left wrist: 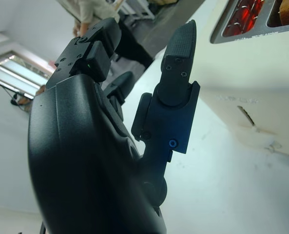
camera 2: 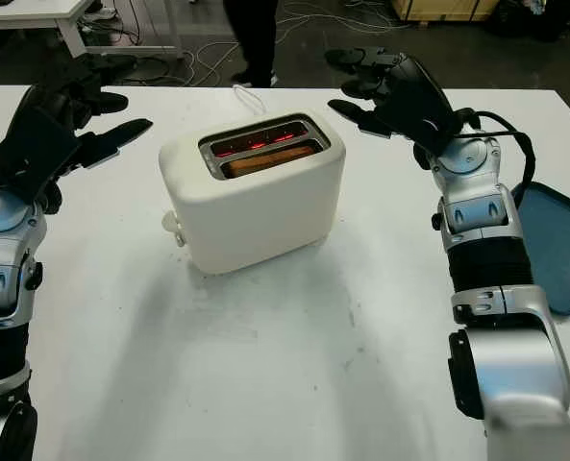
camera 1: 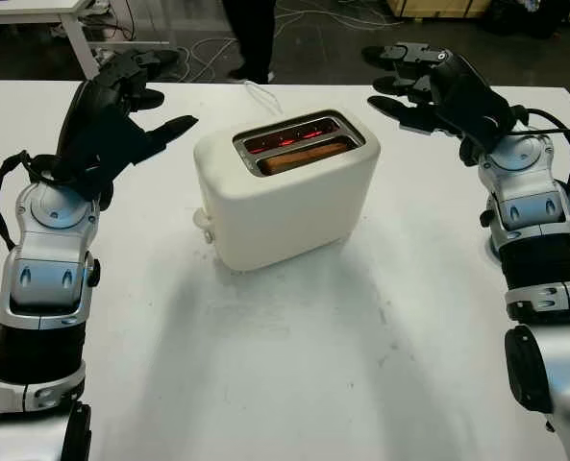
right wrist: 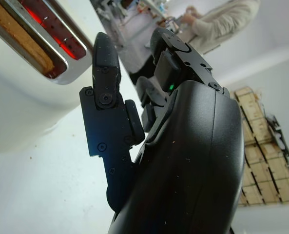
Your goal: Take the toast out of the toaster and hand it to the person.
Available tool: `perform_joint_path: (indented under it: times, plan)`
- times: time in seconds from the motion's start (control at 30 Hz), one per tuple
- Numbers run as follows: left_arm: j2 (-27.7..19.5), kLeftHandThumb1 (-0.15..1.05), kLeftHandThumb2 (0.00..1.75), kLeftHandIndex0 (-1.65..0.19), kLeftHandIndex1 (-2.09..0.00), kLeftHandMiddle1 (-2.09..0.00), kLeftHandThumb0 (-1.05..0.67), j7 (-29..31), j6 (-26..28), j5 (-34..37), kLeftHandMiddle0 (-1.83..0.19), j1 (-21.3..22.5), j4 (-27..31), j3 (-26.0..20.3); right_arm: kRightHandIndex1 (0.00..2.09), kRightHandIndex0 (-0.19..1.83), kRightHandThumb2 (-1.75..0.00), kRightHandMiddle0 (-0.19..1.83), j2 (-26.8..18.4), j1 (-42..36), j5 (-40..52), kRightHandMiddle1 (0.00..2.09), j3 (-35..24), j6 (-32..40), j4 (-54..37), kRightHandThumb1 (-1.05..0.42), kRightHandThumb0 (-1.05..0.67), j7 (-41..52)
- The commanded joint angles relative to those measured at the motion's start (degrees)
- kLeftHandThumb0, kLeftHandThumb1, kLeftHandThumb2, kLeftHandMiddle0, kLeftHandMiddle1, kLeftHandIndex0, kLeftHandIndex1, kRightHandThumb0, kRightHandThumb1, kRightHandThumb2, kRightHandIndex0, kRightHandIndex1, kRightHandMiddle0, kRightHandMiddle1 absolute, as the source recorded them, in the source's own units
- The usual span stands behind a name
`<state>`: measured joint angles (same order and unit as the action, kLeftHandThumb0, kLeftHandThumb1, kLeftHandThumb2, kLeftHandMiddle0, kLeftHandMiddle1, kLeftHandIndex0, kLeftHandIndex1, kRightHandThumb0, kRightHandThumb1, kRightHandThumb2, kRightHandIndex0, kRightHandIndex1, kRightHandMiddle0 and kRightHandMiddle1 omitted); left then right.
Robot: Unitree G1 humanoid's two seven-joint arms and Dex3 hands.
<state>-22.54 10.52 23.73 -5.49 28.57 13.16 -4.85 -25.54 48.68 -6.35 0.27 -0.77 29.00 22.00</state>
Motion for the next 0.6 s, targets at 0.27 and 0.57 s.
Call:
perform_joint_path:
  times: [0.27, 0.57]
  plan:
    - [0.40, 0.91, 0.12, -0.28, -0.40, -0.99, -0.44, -0.08, 0.17, 0.88, 0.00, 0.59, 0.84, -0.44, 0.22, 0.50, 0.00, 0.55, 1.26, -0.72, 1.44, 0.02, -1.85, -4.40, 2.20, -0.80, -0.22, -2.89]
    - [1.55, 0.82, 0.06, -0.29, -0.45, -1.05, -0.13, -1.11, -4.31, 1.56, -0.02, 0.32, -0.94, -1.36, 0.21, 0.55, 0.00, 0.58, 1.51, -0.09, 1.87, 0.03, -2.40, -5.58, 3.77, -0.75, -0.10, -3.24]
